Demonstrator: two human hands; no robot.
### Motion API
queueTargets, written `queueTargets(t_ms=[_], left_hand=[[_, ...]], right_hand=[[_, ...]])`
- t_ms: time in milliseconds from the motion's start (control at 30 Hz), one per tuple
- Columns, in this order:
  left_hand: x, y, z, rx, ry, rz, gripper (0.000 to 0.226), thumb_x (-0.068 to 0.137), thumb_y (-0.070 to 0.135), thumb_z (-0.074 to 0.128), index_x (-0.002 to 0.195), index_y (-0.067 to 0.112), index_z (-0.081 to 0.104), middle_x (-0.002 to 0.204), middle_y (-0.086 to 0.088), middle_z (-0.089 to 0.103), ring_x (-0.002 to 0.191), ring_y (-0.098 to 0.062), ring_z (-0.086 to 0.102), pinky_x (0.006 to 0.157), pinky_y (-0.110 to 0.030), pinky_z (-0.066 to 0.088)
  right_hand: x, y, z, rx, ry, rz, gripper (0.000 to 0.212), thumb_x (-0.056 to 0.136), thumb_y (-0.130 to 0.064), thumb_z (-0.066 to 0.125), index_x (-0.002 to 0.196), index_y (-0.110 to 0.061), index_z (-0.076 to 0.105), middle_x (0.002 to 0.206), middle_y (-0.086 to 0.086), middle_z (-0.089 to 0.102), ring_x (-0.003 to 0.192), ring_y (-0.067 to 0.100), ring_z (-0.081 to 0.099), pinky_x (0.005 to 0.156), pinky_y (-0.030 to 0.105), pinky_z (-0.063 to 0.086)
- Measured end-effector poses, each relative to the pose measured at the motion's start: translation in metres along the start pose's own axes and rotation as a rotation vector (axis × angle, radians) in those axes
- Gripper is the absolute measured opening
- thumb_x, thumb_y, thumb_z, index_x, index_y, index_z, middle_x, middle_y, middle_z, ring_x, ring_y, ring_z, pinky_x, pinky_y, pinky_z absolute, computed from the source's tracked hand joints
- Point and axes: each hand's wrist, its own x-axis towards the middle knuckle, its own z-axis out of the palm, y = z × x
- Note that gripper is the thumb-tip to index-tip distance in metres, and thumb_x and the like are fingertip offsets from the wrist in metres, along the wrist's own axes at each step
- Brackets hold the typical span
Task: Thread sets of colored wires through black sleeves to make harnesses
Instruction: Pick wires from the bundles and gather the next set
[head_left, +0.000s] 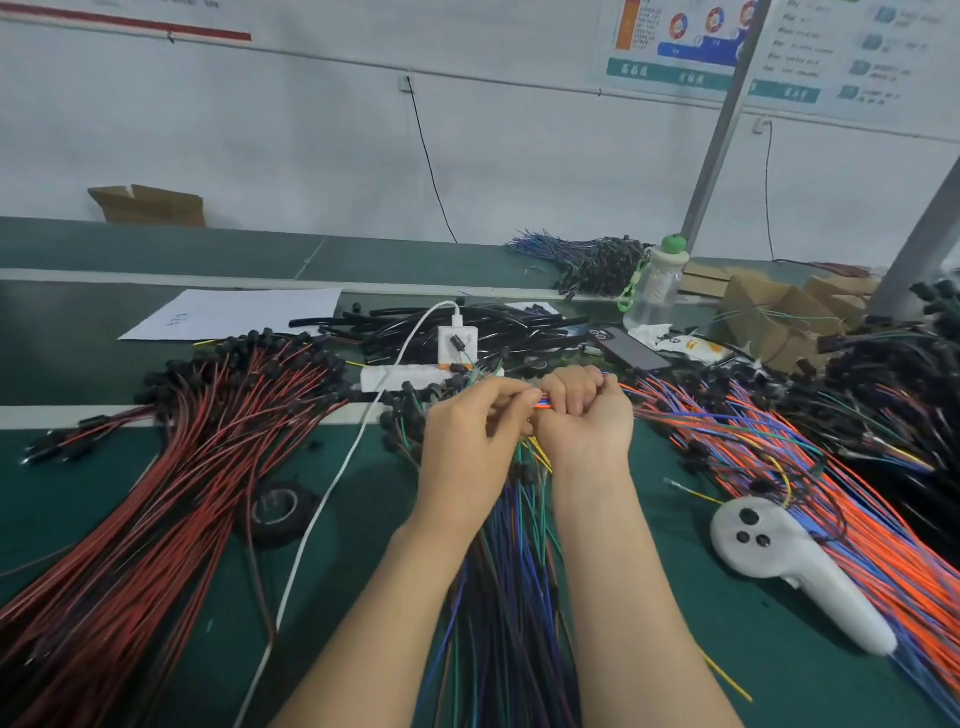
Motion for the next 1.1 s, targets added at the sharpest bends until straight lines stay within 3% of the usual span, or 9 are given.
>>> queueTargets(t_ms=[100,233,400,500,600,667,767,900,1100], left_hand=[[0.017,-0.006,0.017,-0.161,0.027,-0.148,0.02,0.088,0.009,0.064,0.079,0.027,0.064,0.069,0.012,0.068,0.063,-0.004,0.065,0.063,-0.02,0.053],[0.048,-0.02,0.041,-0.404,-0.035,-0.411,0.015,0.09,0.008,0.06,0.081,0.017,0.067,0.068,0.007,0.067,0.064,0.0,0.064,0.062,-0.013,0.051],[0.088,-0.05,0.065,-0.508,-0.125,-0.578,0.01,0.089,0.008,0.062,0.082,0.01,0.069,0.07,0.0,0.069,0.062,-0.005,0.063,0.066,-0.017,0.054],[0.112,-0.075,0.084,-0.323,-0.177,-0.602,0.008,0.09,0.015,0.063,0.085,0.012,0.069,0.077,-0.003,0.07,0.07,-0.008,0.067,0.072,-0.024,0.056],[0.137,-0.101,0.113,0.165,-0.229,-0.442,0.016,0.092,0.023,0.059,0.103,0.015,0.068,0.1,0.0,0.069,0.095,-0.014,0.065,0.087,-0.026,0.049],[0.15,-0.117,0.133,0.433,-0.316,-0.368,0.026,0.095,0.02,0.054,0.118,0.013,0.062,0.117,-0.003,0.065,0.11,-0.02,0.059,0.095,-0.029,0.044],[0.161,-0.141,0.161,0.711,-0.483,-0.314,0.03,0.093,0.01,0.05,0.123,0.008,0.055,0.126,-0.011,0.056,0.115,-0.031,0.053,0.096,-0.04,0.043],[0.172,-0.163,0.185,0.89,-0.569,-0.293,0.042,0.091,0.006,0.05,0.132,0.01,0.042,0.134,-0.011,0.046,0.12,-0.034,0.049,0.094,-0.044,0.042],[0.183,-0.154,0.19,0.86,-0.565,-0.241,0.031,0.096,0.008,0.046,0.125,0.01,0.055,0.122,-0.013,0.049,0.114,-0.035,0.052,0.089,-0.041,0.043]], right_hand=[[0.022,-0.007,0.002,0.013,0.001,-0.06,0.045,0.103,-0.029,0.03,0.06,-0.017,0.03,0.039,-0.005,0.021,0.027,0.01,0.018,0.028,0.02,0.015],[0.06,-0.022,0.003,-0.02,-0.002,-0.118,0.046,0.103,-0.033,0.031,0.06,-0.017,0.032,0.04,-0.006,0.022,0.028,0.009,0.018,0.029,0.019,0.015],[0.111,-0.039,-0.005,0.113,-0.011,-0.105,0.048,0.103,-0.035,0.033,0.059,-0.016,0.034,0.041,-0.005,0.021,0.028,0.01,0.017,0.029,0.02,0.015],[0.142,-0.052,-0.015,0.065,0.058,-0.147,0.043,0.103,-0.028,0.032,0.061,-0.017,0.032,0.04,-0.006,0.02,0.027,0.009,0.017,0.028,0.02,0.015],[0.167,-0.068,-0.028,0.003,0.147,-0.238,0.042,0.103,-0.027,0.028,0.062,-0.018,0.03,0.039,-0.006,0.021,0.027,0.009,0.016,0.028,0.019,0.013],[0.179,-0.078,-0.037,-0.026,0.189,-0.294,0.046,0.104,-0.033,0.026,0.061,-0.017,0.031,0.037,-0.006,0.02,0.026,0.008,0.016,0.029,0.019,0.011],[0.193,-0.092,-0.05,-0.056,0.245,-0.34,0.048,0.104,-0.037,0.028,0.061,-0.018,0.034,0.037,-0.007,0.022,0.026,0.008,0.016,0.029,0.018,0.011],[0.205,-0.105,-0.059,-0.089,0.321,-0.387,0.045,0.103,-0.035,0.033,0.061,-0.018,0.036,0.038,-0.007,0.023,0.027,0.008,0.017,0.029,0.018,0.012],[0.207,-0.107,-0.059,-0.125,0.358,-0.405,0.041,0.102,-0.03,0.031,0.064,-0.017,0.036,0.038,-0.006,0.023,0.028,0.008,0.017,0.03,0.016,0.013]])
